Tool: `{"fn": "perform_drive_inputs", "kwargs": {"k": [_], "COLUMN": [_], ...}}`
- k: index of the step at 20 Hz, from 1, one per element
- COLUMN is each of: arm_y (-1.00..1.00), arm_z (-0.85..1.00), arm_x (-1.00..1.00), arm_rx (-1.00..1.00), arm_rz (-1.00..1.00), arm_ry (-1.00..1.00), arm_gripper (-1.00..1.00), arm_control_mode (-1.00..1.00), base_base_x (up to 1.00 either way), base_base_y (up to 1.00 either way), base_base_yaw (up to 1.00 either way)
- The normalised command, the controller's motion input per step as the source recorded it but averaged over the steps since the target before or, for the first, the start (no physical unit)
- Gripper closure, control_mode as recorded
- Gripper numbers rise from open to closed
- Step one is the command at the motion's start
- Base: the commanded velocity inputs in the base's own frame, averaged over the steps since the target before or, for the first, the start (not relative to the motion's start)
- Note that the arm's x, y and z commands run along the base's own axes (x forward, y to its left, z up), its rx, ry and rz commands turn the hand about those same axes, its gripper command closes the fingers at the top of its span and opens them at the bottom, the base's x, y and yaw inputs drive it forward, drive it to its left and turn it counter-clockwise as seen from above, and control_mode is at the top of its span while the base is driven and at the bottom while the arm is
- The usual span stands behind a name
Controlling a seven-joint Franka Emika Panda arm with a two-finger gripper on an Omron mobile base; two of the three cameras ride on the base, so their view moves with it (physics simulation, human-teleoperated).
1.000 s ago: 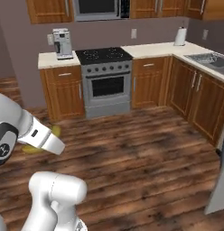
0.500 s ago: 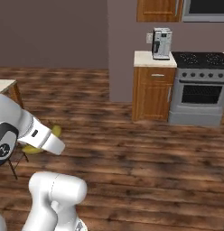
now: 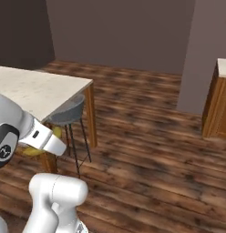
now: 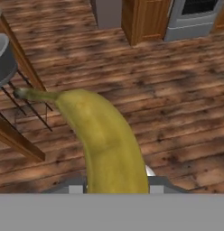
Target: Pick the tangerine and banana from the fridge and place them on the plate next to the blender to make a fruit smoothie.
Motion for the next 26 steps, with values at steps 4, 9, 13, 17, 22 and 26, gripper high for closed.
{"fn": "perform_drive_inputs", "kwargs": {"k": [4,9,13,17,22,26], "arm_y": [0.0,0.0,0.0,0.0,0.0,0.0], "arm_z": [0.0,0.0,0.0,0.0,0.0,0.0], "arm_x": [0.0,0.0,0.0,0.0,0.0,0.0], "arm_rx": [0.0,0.0,0.0,0.0,0.0,0.0], "arm_rz": [0.0,0.0,0.0,0.0,0.0,0.0], "arm_ry": [0.0,0.0,0.0,0.0,0.0,0.0], "arm_gripper": [1.0,1.0,1.0,1.0,1.0,1.0], "arm_control_mode": [1.0,1.0,1.0,1.0,1.0,1.0], "base_base_x": [0.64,0.81,0.55,0.26,0.1,0.22], "base_base_y": [1.0,1.0,1.0,1.0,1.0,1.0], "base_base_yaw": [0.2,0.05,0.0,0.0,0.0,0.0]}}
